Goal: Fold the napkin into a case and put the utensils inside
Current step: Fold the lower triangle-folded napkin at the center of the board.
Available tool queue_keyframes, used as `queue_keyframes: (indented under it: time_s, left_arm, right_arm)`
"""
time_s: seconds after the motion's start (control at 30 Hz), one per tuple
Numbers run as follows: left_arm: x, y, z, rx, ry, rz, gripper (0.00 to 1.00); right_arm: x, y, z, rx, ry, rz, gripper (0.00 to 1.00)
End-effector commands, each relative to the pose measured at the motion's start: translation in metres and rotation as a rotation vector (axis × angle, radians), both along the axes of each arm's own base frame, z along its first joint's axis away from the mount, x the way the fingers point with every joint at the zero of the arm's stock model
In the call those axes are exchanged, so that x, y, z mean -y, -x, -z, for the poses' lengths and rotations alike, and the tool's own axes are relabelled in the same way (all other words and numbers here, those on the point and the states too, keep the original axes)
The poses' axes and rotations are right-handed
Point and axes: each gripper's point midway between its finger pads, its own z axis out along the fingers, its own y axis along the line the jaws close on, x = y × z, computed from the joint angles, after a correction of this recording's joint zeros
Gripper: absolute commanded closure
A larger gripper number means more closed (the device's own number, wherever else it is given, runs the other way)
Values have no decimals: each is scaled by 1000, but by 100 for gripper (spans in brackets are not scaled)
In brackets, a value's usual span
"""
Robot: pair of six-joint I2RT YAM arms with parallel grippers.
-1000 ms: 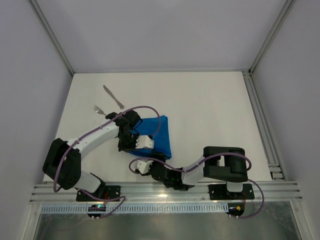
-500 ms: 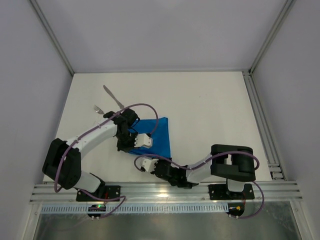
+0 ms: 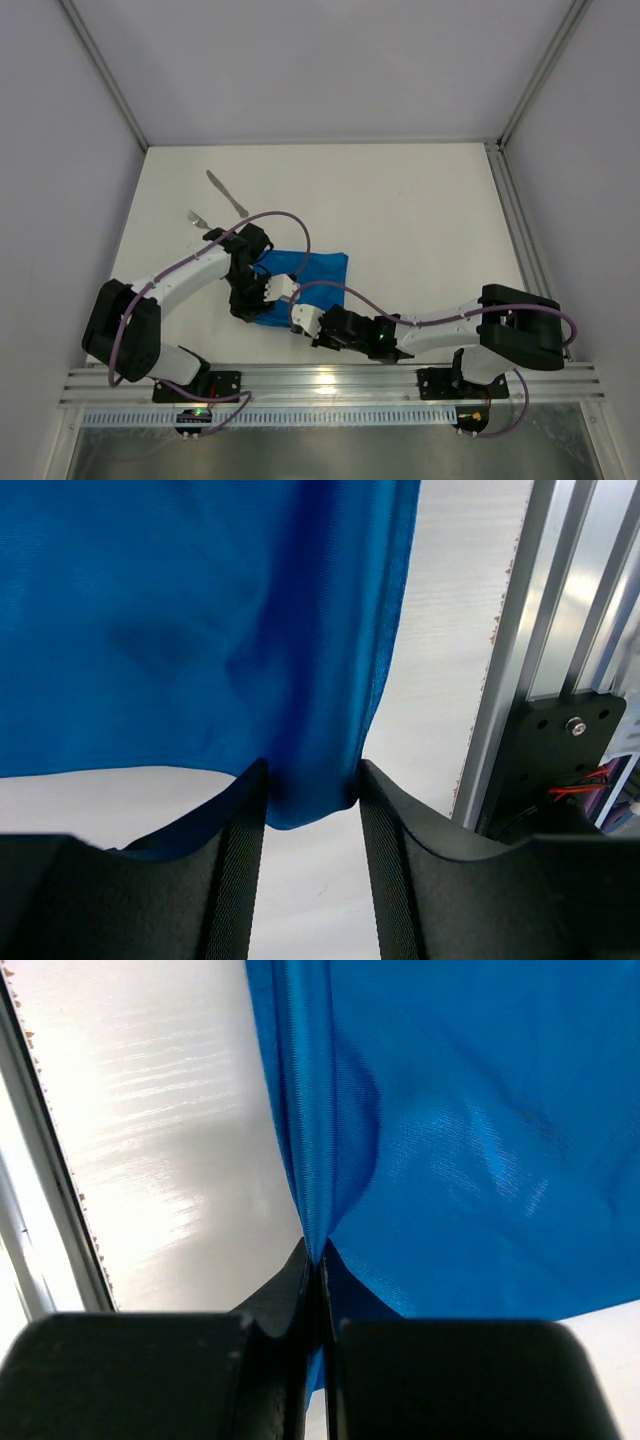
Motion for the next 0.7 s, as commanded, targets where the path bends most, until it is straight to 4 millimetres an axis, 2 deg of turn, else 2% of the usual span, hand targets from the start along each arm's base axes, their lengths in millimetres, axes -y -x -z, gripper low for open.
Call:
queue_keyframes:
  time_s: [0.0, 0.07, 0.17, 0.4, 0.43, 0.6, 0.67]
  left_arm:
    - [4, 8, -8, 3, 63, 6, 56]
    - [7, 12, -11, -6, 88, 7, 47]
    - [10, 18, -17, -19, 116, 19, 41]
    - [11, 29, -35, 4, 181, 43, 32]
    - [12, 27, -38, 13, 188, 34, 31]
    - [18, 18, -51, 68, 239, -19, 29]
    - [33, 4, -58, 119, 312, -93, 28]
  right_arm:
    - [-3, 19, -6, -182, -58, -59, 96]
    - [0, 12, -6, -211, -63, -47, 96]
    - [-1, 16, -6, -289, -78, -78, 96]
    - [2, 15, -3, -445, -115, -99, 96]
    - [4, 9, -4, -461, -126, -83, 96]
    - [1, 6, -8, -545, -151, -87, 96]
    - [-1, 3, -8, -566, -154, -84, 96]
